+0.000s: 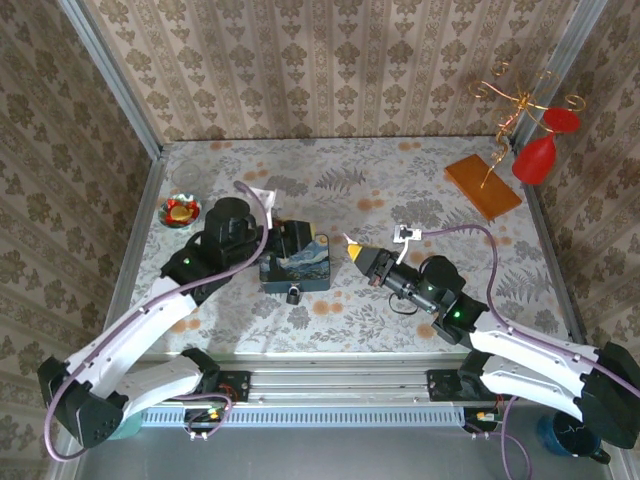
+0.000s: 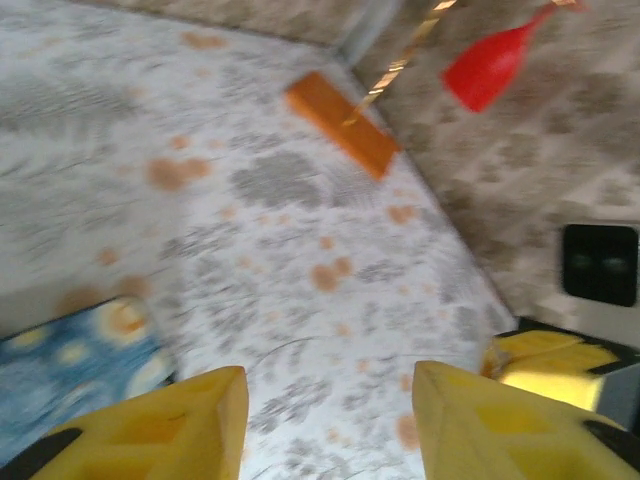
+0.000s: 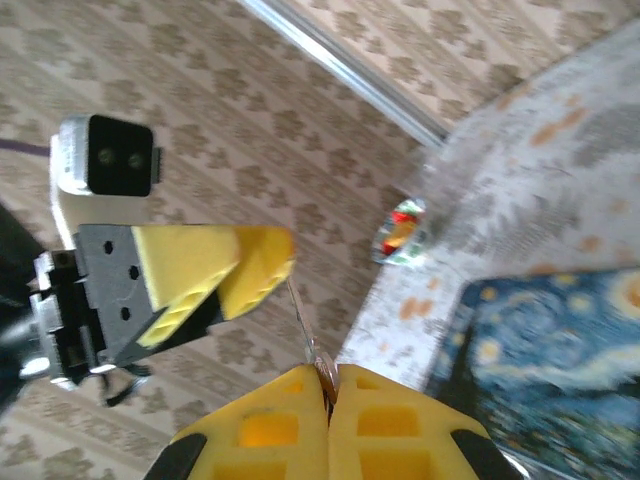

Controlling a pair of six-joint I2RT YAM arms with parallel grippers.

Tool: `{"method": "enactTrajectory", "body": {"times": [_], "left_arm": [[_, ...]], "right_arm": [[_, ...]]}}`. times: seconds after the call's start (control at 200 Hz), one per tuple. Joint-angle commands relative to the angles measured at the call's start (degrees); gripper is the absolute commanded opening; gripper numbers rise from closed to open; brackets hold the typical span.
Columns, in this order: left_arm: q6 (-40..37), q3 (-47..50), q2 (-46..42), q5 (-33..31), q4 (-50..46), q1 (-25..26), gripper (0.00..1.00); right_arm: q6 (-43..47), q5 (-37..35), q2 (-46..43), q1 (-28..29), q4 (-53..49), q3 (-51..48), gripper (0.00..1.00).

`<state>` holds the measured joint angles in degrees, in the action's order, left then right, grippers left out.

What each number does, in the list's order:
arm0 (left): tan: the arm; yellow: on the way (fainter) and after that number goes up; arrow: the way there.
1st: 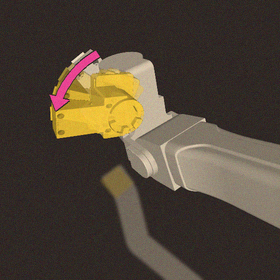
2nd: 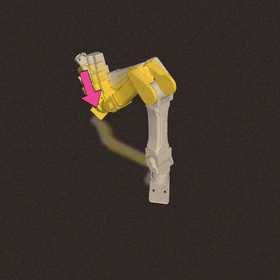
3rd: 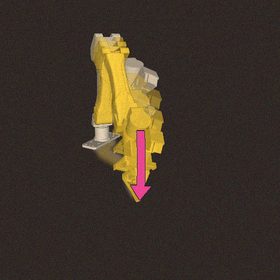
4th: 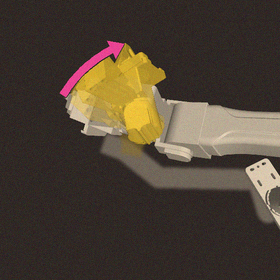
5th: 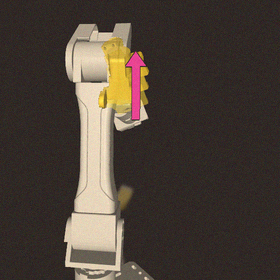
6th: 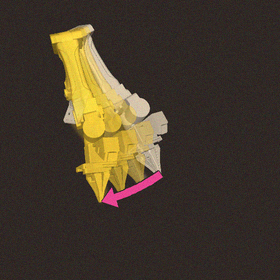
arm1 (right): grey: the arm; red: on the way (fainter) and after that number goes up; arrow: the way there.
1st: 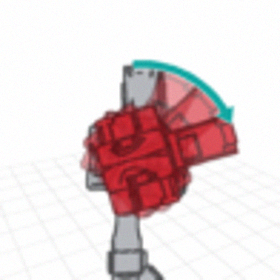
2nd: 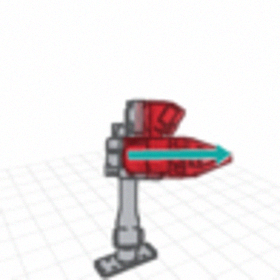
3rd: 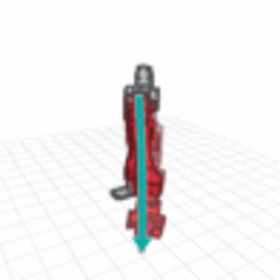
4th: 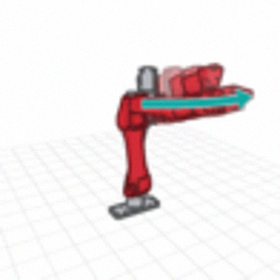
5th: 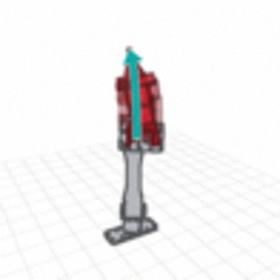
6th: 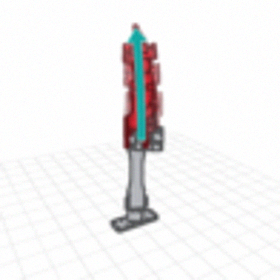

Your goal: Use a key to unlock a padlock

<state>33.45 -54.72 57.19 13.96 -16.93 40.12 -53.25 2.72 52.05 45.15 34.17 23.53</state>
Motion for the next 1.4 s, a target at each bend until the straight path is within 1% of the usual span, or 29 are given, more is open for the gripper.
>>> {"method": "enactTrajectory", "body": {"times": [0.0,0.115,0.215,0.285,0.375,0.42,0.475,0.535,0.67,0.91,1.04,1.175,1.29,1.395], "left_arm": [[0.39,2.13,-1.48,-11.14,-15.24,0.1,0.5],[2.78,6.88,-3.81,-16.06,-20.95,2.24,0.52],[5.75,11.33,-4.87,-17.67,-21.11,5.3,0.52],[7.01,14.96,-4.98,-18.81,-16.84,8.62,0.53],[7.95,20.33,-4.7,-22.8,-8.7,12.53,0.53],[8.64,22.47,-3.69,-23.47,-5.4,12.96,0.53],[9.04,23.29,-1.62,-24.65,-3.67,13.01,0.53],[8.9,22.88,1.35,-26.04,-3.11,13.03,0.54],[8.8,21.57,7.81,-28.45,-0.58,13.14,0.61],[8.87,18.48,18.83,-30.25,3.91,13.14,0.62],[9.35,16.27,23.56,-30.96,6.23,13.12,0.61],[9.26,13.16,27.55,-31.48,6.73,13.1,0.54],[8.59,10.13,30.5,-32.45,6.47,12.73,0.51],[7.65,7.17,33.55,-31.27,7.21,11.46,0.49]], "right_arm": [[0.76,-4.55,-1.65,0.37,-11.84,0.82,0.0],[0.05,-6.2,-2.43,1.11,-14.95,-1.06,0.0],[-0.49,-7.04,-2.09,1.47,-15.31,-2.7,0.0],[-0.51,-6.98,-1.25,1.61,-14.85,-3.28,0.0],[-0.61,-6.68,0.29,1.87,-13.88,-3.06,0.0],[-0.61,-6.38,1.06,2.03,-13.23,-2.73,0.0],[-0.58,-5.97,1.85,2.3,-12.68,-2.18,0.0],[-0.3,-5.75,2.47,2.81,-12.59,-1.67,0.0],[-0.24,-6.53,2.84,3.54,-12.08,-1.73,0.0],[-0.61,-7.07,1.93,3.81,-12.13,-2.0,0.0],[-0.17,-7.23,1.09,3.86,-13.13,-1.79,0.0],[0.0,-7.32,0.26,3.9,-14.09,-1.82,0.0],[0.05,-7.8,-0.37,3.94,-14.57,-2.26,0.0],[0.03,-8.07,-0.72,3.85,-14.87,-2.41,0.0]]}}
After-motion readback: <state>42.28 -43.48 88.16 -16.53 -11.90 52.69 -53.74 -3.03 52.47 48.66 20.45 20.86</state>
